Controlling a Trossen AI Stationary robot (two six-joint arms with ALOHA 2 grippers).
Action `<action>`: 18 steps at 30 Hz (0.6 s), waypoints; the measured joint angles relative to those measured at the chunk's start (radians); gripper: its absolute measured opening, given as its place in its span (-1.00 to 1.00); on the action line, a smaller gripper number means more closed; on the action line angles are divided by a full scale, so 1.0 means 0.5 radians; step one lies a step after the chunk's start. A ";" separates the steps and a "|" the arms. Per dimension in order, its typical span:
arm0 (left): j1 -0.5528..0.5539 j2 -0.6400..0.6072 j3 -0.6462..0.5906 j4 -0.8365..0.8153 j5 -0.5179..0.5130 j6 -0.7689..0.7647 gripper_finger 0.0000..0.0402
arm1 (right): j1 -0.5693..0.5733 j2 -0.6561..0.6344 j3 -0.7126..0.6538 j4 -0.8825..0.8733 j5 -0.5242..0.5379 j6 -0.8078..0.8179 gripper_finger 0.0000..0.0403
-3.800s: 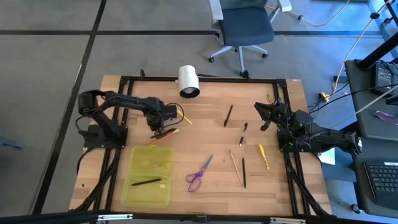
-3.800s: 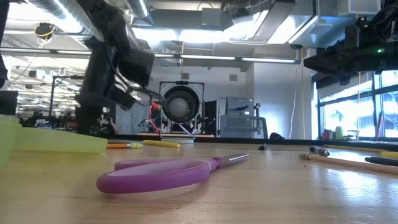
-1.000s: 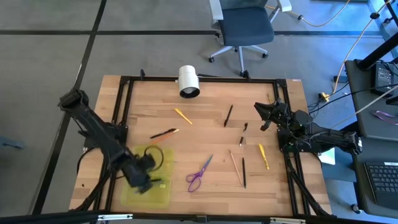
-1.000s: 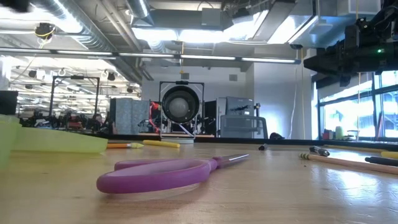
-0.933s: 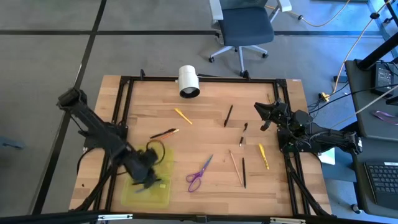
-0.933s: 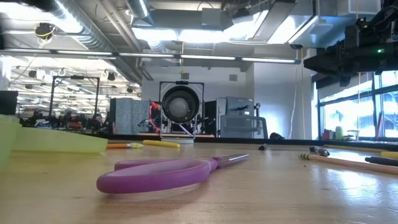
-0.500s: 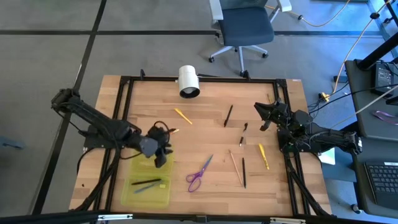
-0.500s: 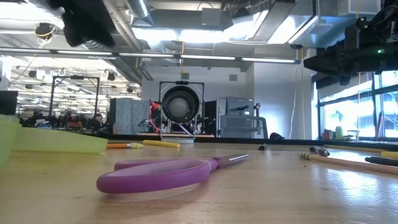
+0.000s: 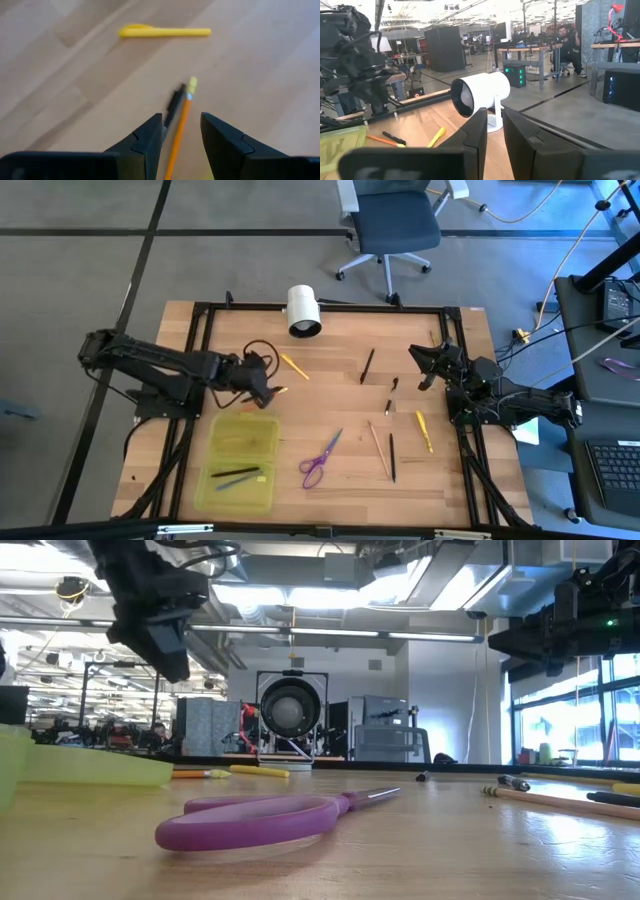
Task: Pick & place school supplies into a supply box
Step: Put the black pen into the yellow supply box
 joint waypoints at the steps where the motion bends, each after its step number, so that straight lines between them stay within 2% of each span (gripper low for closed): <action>1: 0.016 0.000 0.000 -0.001 0.002 0.000 -0.36 | 0.000 -0.001 0.000 0.000 0.001 0.000 -0.67; 5: 0.060 0.000 0.000 -0.008 0.074 -0.010 -0.34 | 0.000 -0.001 0.000 0.000 0.000 0.000 -0.67; 8: 0.079 0.000 0.000 -0.011 0.171 0.032 -0.24 | 0.000 -0.001 0.000 0.000 0.000 -0.001 -0.67; 13: 0.080 0.000 0.000 -0.011 0.191 0.053 -0.01 | 0.000 -0.001 0.000 0.000 0.000 0.000 -0.67; 18: 0.080 0.013 -0.006 -0.009 0.215 0.090 0.03 | 0.000 -0.001 0.000 0.000 0.000 -0.001 -0.67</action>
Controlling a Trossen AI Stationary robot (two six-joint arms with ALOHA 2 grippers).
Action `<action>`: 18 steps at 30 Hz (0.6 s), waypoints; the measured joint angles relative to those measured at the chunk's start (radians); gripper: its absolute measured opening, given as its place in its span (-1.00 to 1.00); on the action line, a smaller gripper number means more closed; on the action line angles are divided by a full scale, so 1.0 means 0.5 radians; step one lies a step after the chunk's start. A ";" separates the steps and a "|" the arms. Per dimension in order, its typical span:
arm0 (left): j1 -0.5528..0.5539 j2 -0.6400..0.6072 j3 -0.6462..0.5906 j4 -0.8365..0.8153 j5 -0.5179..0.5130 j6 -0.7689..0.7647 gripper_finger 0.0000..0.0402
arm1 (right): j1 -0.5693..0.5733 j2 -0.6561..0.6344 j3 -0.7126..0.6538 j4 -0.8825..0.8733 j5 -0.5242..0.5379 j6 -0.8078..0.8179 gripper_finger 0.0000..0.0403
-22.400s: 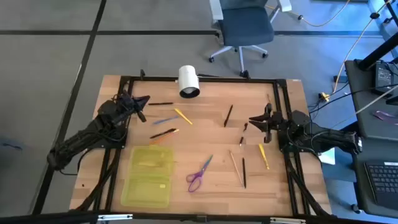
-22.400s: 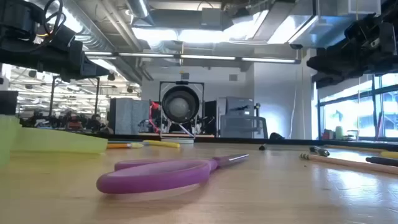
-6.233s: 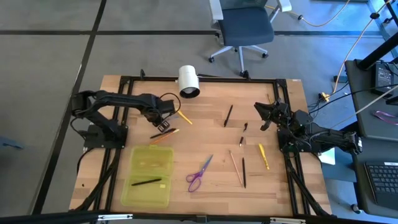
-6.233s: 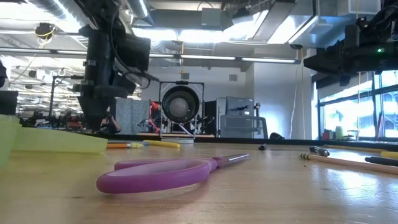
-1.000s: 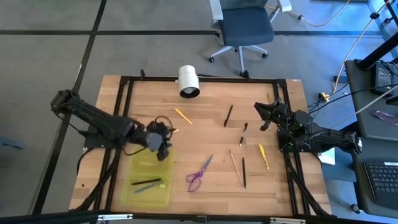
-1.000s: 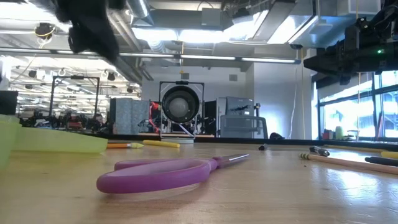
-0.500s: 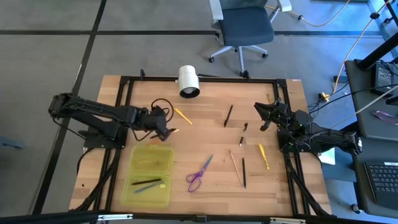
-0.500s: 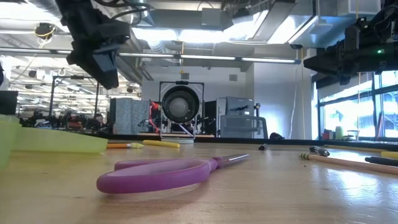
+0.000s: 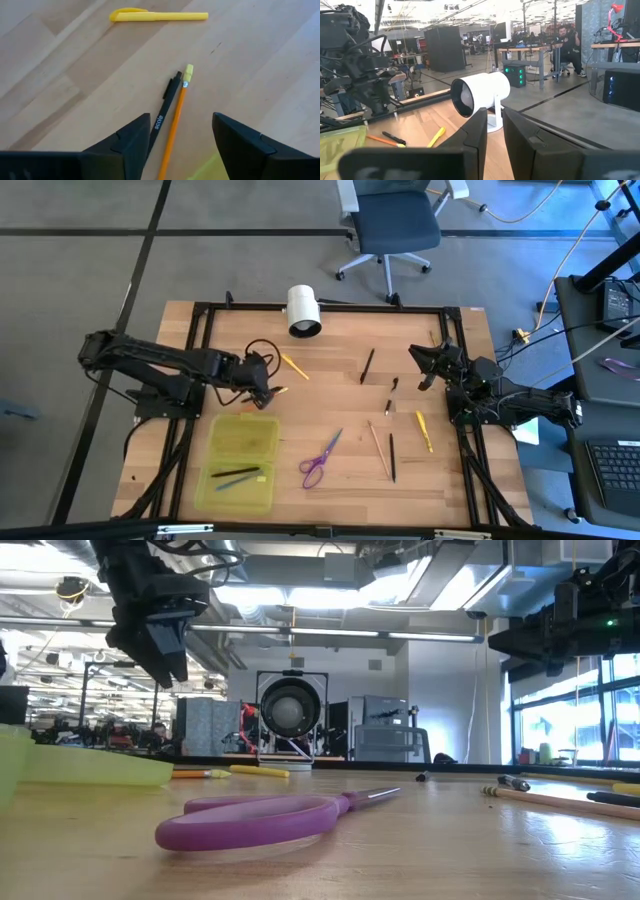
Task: Pick & place school supplies into a supply box
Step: Put the black pen into the yellow supply box
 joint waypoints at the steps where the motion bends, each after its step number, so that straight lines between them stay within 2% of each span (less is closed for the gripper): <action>1: 0.000 0.007 -0.016 0.002 0.009 0.039 0.02 | 0.000 0.001 0.000 0.000 0.000 -0.001 -0.67; 11: 0.124 0.103 -0.222 -0.106 0.277 -0.103 0.00 | 0.000 0.000 0.000 0.000 0.001 -0.003 -0.67; 18: 0.178 0.286 -0.225 -0.065 0.288 0.167 -0.05 | -0.002 0.000 0.000 -0.003 0.001 0.003 -0.67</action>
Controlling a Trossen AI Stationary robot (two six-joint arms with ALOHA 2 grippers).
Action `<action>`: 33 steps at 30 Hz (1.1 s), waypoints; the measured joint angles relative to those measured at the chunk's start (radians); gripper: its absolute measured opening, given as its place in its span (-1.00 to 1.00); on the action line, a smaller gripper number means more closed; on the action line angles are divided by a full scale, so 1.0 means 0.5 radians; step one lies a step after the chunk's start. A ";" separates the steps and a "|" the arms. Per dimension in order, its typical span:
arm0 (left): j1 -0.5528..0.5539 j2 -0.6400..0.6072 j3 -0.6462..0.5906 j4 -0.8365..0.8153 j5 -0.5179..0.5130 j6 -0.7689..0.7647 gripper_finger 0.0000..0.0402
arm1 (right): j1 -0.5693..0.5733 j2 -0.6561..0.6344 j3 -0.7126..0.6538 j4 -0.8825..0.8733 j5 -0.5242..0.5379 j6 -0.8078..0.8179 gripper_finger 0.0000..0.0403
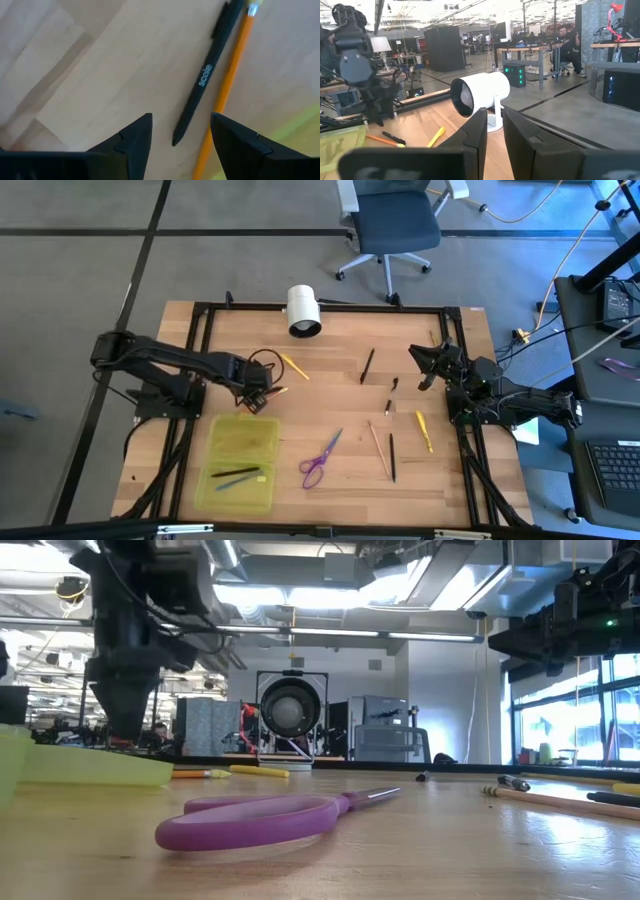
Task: Pick & place school supplies into a supply box
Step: Put the black pen into the yellow supply box
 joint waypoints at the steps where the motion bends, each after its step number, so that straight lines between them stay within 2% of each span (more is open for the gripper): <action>1: 0.007 0.031 0.000 -0.002 0.004 0.006 -0.05 | 0.000 0.000 0.000 0.000 0.001 0.001 -0.67; 11: 0.026 0.285 -0.001 -0.002 0.052 0.009 -0.07 | -0.001 0.000 0.000 -0.002 0.000 -0.002 -0.67; 23: 0.029 0.414 0.006 0.037 0.179 0.125 -0.10 | -0.001 0.001 0.000 -0.004 0.000 -0.002 -0.67; 27: 0.028 0.417 0.006 0.047 0.191 0.134 -0.21 | -0.001 0.001 0.000 -0.004 0.000 -0.002 -0.67; 33: 0.026 0.420 0.005 0.065 0.205 0.185 -0.55 | -0.001 0.001 0.000 -0.003 0.000 -0.002 -0.67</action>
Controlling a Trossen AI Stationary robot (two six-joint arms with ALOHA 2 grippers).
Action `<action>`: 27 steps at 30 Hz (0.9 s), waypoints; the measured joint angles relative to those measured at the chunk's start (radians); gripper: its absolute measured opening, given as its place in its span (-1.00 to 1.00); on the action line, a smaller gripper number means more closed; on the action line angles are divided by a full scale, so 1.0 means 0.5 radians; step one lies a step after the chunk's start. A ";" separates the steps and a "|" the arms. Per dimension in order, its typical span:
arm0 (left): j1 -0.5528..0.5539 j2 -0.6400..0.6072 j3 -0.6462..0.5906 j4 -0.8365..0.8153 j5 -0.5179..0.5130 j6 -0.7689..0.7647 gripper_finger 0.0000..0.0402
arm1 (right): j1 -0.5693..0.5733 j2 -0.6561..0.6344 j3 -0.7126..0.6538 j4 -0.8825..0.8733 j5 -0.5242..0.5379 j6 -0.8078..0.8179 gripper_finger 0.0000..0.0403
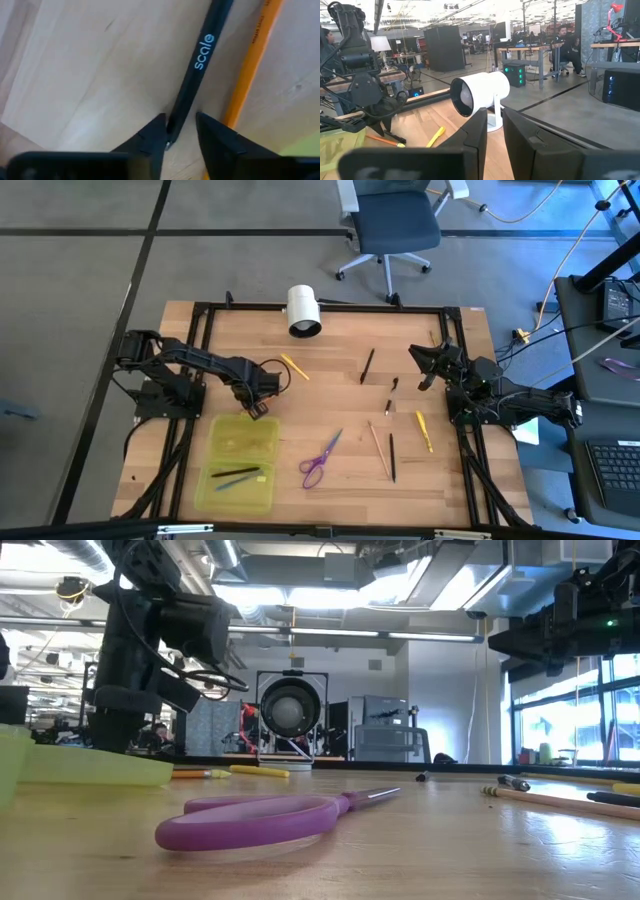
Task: Pick & place school supplies into a supply box
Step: Put the black pen into the yellow supply box
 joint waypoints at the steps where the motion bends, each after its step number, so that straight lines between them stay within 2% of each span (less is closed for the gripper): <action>1: 0.000 0.000 0.000 -0.001 0.002 0.000 -0.61 | 0.000 0.000 0.000 0.000 0.000 0.000 -0.67; 8: -0.001 0.011 0.070 -0.038 -0.053 0.119 -0.94 | 0.000 0.000 0.000 0.000 0.000 0.000 -0.67; 11: 0.000 0.009 0.157 -0.106 -0.154 0.139 -0.93 | 0.000 0.000 0.000 0.000 0.000 0.000 -0.67; 16: -0.019 -0.007 0.384 -0.488 -0.211 0.135 -0.90 | 0.000 0.000 0.000 0.000 0.000 0.000 -0.67; 19: -0.080 -0.052 0.522 -0.645 -0.069 0.121 -0.91 | 0.000 0.000 0.000 0.000 0.000 0.000 -0.67; 23: -0.261 -0.116 0.652 -0.678 0.102 0.046 -0.91 | 0.001 0.000 0.000 -0.005 -0.001 0.000 -0.67; 27: -0.528 -0.172 0.727 -0.679 0.199 -0.221 -0.91 | 0.000 0.000 0.000 -0.036 -0.001 0.000 -0.67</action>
